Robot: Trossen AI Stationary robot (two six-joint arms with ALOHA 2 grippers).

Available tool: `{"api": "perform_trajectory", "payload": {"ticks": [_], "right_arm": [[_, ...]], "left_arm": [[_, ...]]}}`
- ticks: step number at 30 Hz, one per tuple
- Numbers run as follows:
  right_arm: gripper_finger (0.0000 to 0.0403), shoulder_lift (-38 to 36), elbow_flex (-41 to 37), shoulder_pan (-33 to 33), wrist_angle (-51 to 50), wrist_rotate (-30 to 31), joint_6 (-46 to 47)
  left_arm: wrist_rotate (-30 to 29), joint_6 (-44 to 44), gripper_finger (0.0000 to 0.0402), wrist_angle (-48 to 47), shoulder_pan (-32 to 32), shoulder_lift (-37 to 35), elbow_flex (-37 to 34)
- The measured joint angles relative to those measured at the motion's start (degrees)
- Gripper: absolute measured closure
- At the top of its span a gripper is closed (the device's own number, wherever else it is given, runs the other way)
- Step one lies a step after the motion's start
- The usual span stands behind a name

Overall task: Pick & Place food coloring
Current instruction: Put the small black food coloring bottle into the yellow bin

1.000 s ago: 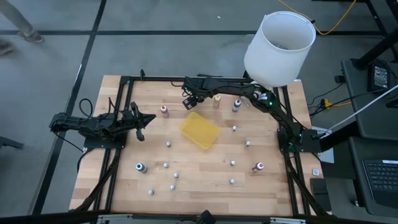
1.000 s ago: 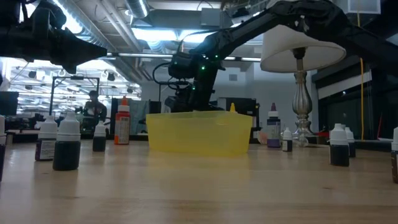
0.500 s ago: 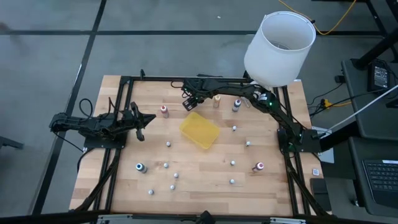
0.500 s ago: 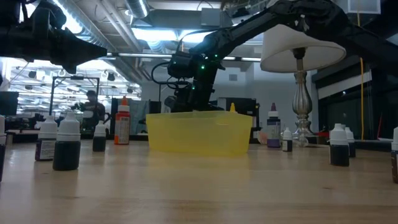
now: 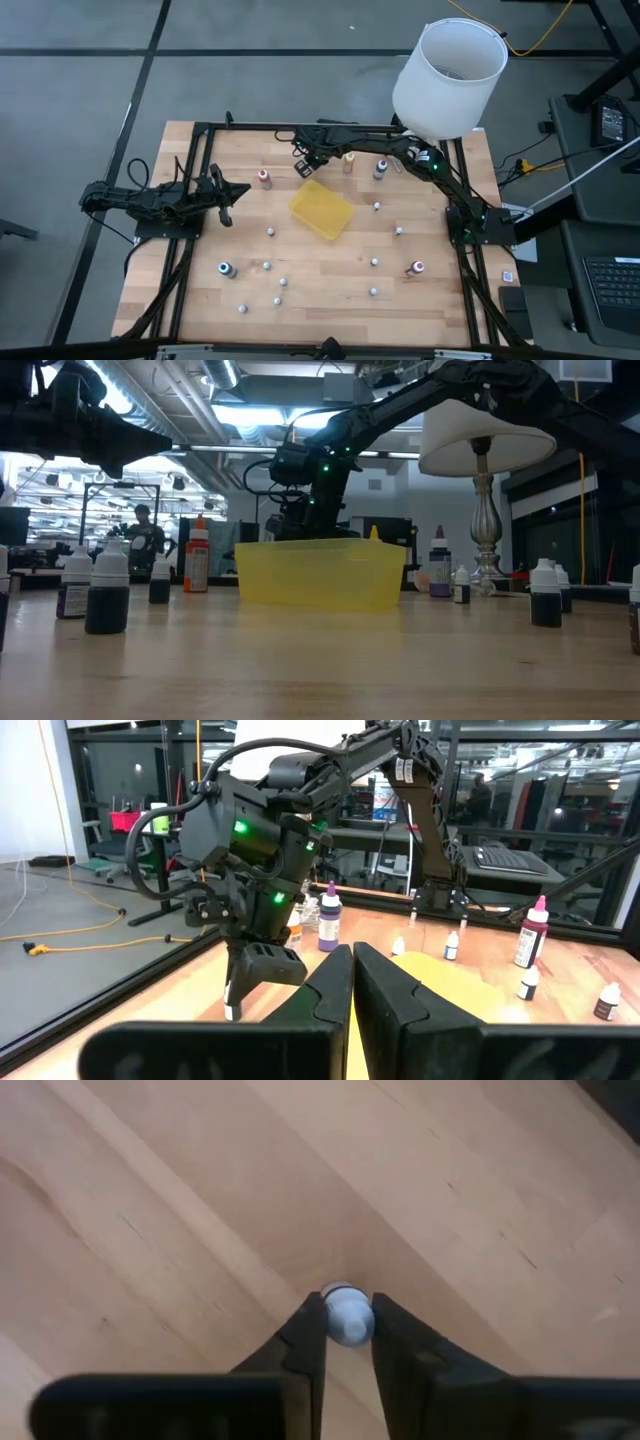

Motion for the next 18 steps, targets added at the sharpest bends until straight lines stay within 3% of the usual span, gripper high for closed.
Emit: {"api": "perform_trajectory", "payload": {"ticks": [8, 18], "right_arm": [[0.0319, -0.6, 0.0, 0.3, -1.7, 0.1, -1.7], [0.0337, -5.2, 0.0, 1.2, -4.1, 0.0, -6.1]], "left_arm": [[0.0, 0.0, 0.0391, 0.0, 0.0, 0.0, 0.0], [0.0, 0.0, 0.0390, 0.0, 0.0, 0.0, 0.0]]}}
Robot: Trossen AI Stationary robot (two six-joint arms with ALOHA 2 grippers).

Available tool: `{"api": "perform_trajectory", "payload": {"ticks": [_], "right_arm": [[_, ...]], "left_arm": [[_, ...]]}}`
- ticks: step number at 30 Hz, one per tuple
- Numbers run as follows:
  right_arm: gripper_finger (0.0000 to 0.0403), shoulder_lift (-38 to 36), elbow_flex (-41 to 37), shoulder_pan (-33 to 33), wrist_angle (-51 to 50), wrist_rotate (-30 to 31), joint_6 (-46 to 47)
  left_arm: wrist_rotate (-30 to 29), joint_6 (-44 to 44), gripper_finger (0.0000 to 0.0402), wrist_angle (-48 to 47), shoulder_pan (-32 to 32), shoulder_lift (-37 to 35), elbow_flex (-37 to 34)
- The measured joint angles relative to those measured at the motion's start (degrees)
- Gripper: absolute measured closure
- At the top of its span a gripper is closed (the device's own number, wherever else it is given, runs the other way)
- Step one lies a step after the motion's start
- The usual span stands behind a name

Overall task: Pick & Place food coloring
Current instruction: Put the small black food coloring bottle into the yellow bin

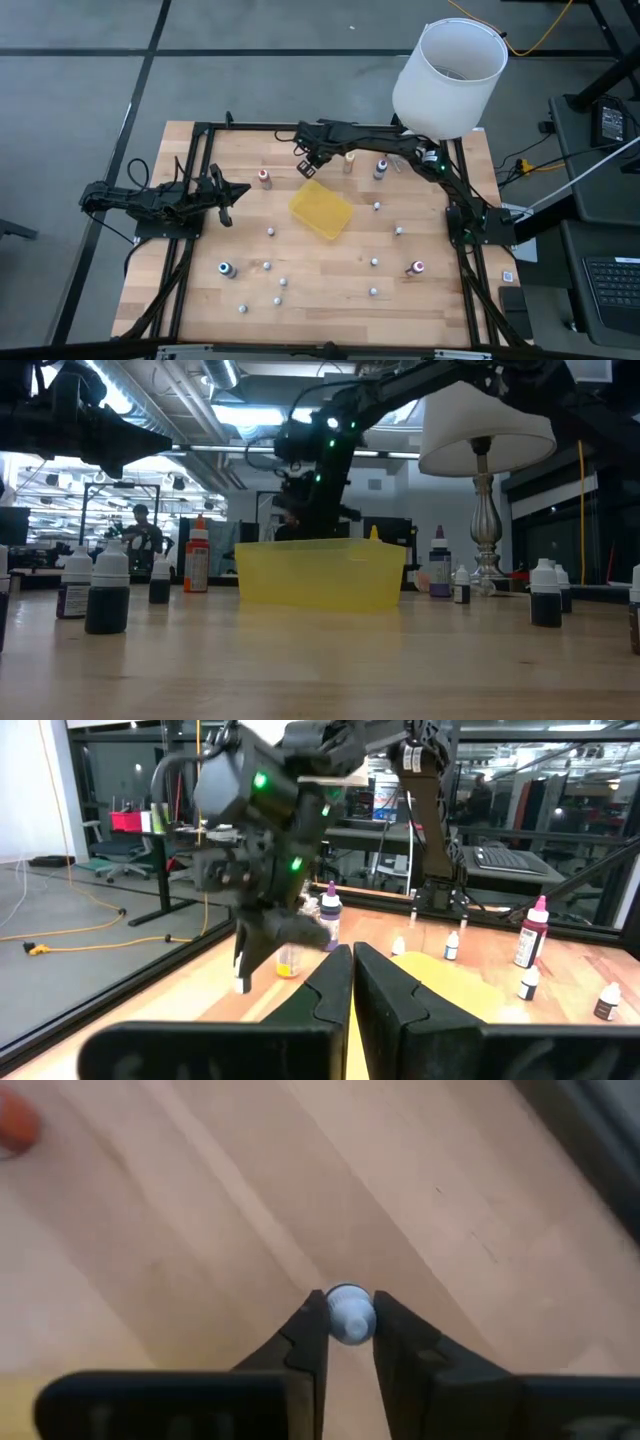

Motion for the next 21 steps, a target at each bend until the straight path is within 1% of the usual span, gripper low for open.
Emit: {"api": "perform_trajectory", "payload": {"ticks": [4, 9, 13, 16, 19, 21], "right_arm": [[0.0323, -2.9, 0.0, 0.8, -1.6, 0.0, -1.7], [0.0332, -5.5, 2.5, 2.1, -6.9, 0.0, -4.1], [0.0334, -6.6, 7.1, 3.8, -12.4, 0.0, -5.9], [0.0326, -6.6, 12.4, 5.3, -16.9, 0.0, -7.2], [0.0326, -6.8, 17.1, 7.1, -19.4, 0.0, -7.9], [0.0330, -7.2, 18.1, 8.3, -20.5, 0.0, -9.2]], "left_arm": [[0.0, 0.0, 0.0389, 0.0, 0.0, 0.0, 0.0], [0.0, 0.0, 0.0393, 0.0, 0.0, 0.0, 0.0], [0.0, 0.0, 0.0392, 0.0, 0.0, 0.0, 0.0], [0.0, 0.0, 0.0390, 0.0, 0.0, 0.0, 0.0], [0.0, 0.0, 0.0389, 0.0, 0.0, 0.0, 0.0], [0.0, 0.0, 0.0389, 0.0, 0.0, 0.0, 0.0]]}}
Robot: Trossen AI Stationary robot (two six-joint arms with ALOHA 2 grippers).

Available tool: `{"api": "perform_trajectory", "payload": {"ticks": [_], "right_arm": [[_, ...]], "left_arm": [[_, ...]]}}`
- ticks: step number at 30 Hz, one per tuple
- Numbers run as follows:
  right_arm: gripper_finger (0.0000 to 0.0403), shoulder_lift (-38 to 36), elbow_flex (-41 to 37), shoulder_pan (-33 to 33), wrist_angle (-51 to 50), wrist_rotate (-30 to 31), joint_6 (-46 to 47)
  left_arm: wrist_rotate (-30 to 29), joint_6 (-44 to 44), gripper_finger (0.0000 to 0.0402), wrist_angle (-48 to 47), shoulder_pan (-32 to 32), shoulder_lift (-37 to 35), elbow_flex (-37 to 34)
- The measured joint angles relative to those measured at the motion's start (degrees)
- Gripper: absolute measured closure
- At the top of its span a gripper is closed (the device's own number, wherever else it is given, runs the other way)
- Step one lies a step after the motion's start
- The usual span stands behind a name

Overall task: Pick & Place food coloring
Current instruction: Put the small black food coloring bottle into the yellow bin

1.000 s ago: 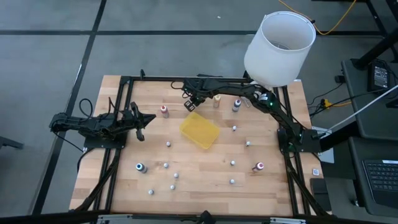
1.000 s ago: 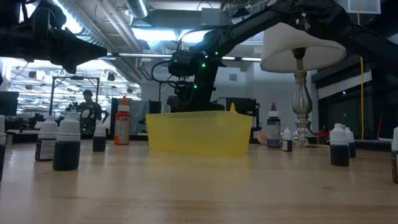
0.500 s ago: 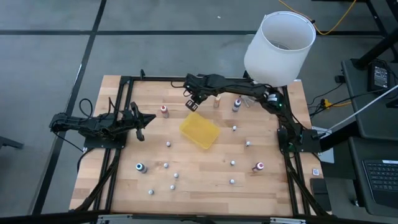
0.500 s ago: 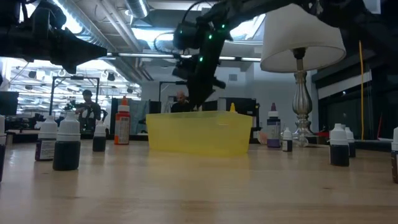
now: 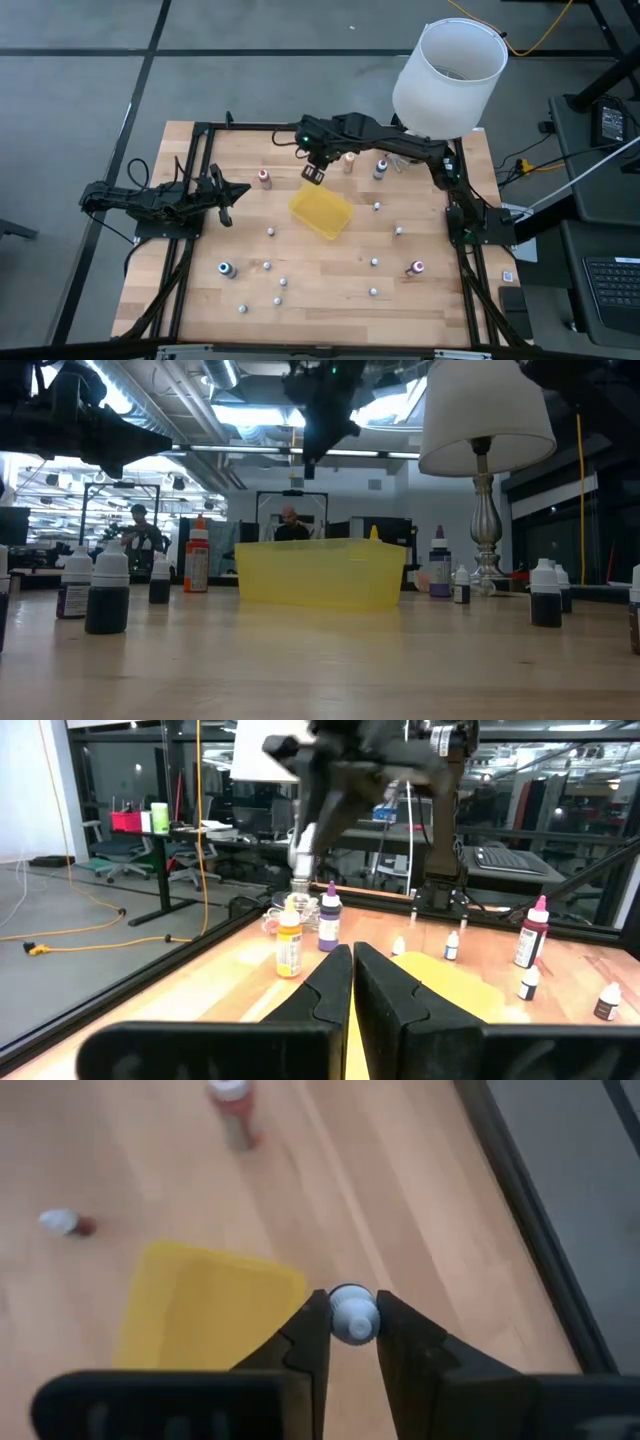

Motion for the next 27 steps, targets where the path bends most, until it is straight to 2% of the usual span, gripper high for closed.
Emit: {"api": "perform_trajectory", "payload": {"ticks": [5, 15, 27], "right_arm": [[0.0331, -3.5, -1.5, 3.6, -2.6, 0.0, -2.2], [0.0335, -4.1, -2.0, 11.6, -3.0, 0.0, -4.3], [0.0335, -4.1, -11.6, 16.4, -0.2, -0.1, -1.6]], "left_arm": [[0.0, 0.0, 0.0393, 0.0, 0.0, 0.0, 0.0], [0.0, 0.0, 0.0389, 0.0, 0.0, 0.0, 0.0], [0.0, 0.0, 0.0391, 0.0, 0.0, 0.0, 0.0]]}}
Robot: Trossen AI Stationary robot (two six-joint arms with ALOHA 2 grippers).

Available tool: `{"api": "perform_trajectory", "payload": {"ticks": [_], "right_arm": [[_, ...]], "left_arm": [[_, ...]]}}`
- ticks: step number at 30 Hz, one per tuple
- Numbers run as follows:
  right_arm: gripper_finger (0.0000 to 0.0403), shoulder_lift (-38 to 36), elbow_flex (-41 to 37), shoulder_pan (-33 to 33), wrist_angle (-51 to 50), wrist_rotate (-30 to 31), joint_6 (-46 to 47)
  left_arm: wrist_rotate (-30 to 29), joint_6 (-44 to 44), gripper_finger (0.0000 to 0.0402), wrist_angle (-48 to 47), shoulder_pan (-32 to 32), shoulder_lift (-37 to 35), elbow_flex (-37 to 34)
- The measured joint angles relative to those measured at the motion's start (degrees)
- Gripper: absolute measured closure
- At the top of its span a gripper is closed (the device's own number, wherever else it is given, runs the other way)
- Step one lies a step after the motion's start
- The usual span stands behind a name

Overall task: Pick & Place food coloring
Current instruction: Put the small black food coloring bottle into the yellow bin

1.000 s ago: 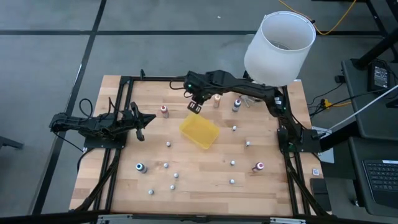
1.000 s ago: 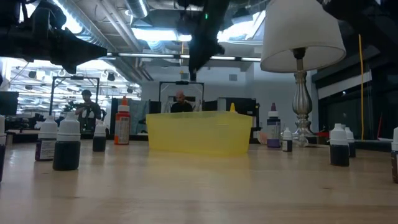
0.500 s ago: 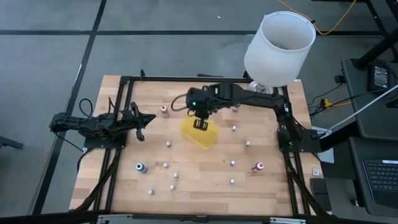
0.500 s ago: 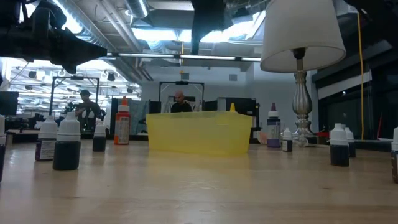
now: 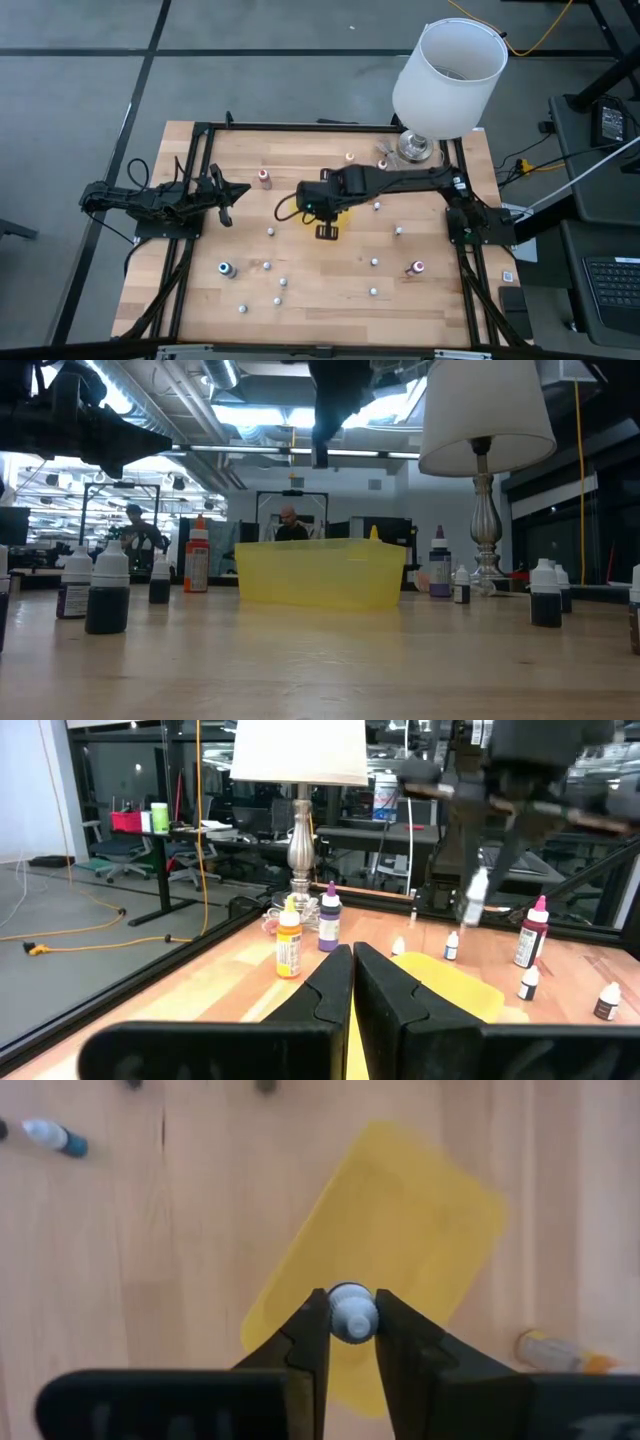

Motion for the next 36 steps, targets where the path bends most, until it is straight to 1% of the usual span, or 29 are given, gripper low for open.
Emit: {"api": "perform_trajectory", "payload": {"ticks": [6, 12, 15, 21, 25, 28, 36], "right_arm": [[0.0329, 0.0, -5.6, 0.3, 3.3, 0.1, 3.3], [0.0335, -0.1, -10.6, 0.3, 5.8, 0.1, 6.2], [0.0329, -0.7, -12.8, 0.3, 6.7, 0.1, 8.0], [0.0333, -3.6, -19.9, 0.3, 13.6, 0.1, 11.1], [0.0331, -5.1, -23.9, 0.3, 16.0, 0.1, 12.2], [0.0328, -5.0, -25.4, 0.3, 16.4, 0.1, 12.7], [0.0332, -5.0, -29.8, 1.3, 22.3, 0.0, 13.9]], "left_arm": [[0.0, 0.0, 0.0390, 0.0, 0.0, 0.0, 0.0], [0.0, 0.0, 0.0393, 0.0, 0.0, 0.0, 0.0], [0.0, 0.0, 0.0392, 0.0, 0.0, 0.0, 0.0], [0.0, 0.0, 0.0389, 0.0, 0.0, 0.0, 0.0], [0.0, 0.0, 0.0392, 0.0, 0.0, 0.1, 0.0], [0.0, 0.0, 0.0393, 0.0, 0.0, 0.1, 0.0], [0.1, 0.0, 0.0389, 0.0, 0.0, 0.1, 0.0]]}}
